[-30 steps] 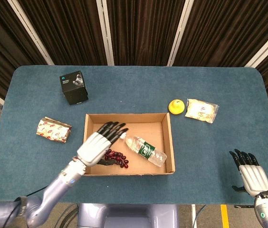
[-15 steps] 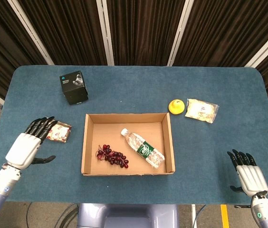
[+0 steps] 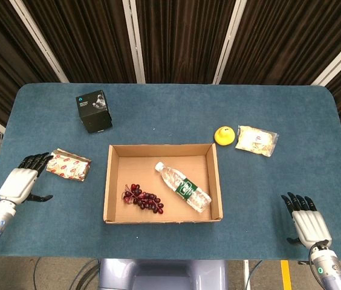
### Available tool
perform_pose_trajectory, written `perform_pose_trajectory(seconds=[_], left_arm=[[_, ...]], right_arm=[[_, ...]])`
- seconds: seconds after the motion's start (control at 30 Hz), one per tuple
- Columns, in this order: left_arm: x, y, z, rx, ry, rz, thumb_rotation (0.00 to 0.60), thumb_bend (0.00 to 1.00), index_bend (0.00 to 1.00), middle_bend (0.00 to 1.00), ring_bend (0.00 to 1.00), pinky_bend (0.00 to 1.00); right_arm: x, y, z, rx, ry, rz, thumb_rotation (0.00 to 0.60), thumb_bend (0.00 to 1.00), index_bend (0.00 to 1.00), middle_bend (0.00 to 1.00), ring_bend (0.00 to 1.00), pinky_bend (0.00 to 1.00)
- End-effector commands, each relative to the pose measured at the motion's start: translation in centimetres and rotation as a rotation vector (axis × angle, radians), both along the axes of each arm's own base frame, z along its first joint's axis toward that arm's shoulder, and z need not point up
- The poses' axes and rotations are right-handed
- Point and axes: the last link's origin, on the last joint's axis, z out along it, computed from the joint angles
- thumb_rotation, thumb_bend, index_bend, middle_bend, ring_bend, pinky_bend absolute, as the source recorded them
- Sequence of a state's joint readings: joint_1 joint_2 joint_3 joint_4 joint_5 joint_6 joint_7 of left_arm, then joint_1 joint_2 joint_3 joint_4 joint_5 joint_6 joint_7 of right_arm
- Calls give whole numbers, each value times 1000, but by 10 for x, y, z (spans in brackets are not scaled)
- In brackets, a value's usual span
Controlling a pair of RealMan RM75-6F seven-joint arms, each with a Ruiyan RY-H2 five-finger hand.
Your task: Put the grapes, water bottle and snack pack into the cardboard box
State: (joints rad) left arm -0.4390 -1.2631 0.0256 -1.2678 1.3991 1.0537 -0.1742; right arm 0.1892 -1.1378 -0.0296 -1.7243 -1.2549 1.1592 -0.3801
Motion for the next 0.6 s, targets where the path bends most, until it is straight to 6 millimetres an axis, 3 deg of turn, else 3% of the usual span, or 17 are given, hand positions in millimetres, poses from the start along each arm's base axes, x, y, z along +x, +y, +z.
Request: perform_pose_trajectory(seconds=[0.03,0.6], left_arm=[[-2,18,-8,-10,-8,39,564,0,0,0,0,54],[0,77,-43,-40,2,101,561,24,0,0,0,55]], right_arm=[[-1,0,0,-5,4,-2,600,1,0,0,0,0],[-8,-9,-4,-7,26,-41,600,2,0,0,0,0]])
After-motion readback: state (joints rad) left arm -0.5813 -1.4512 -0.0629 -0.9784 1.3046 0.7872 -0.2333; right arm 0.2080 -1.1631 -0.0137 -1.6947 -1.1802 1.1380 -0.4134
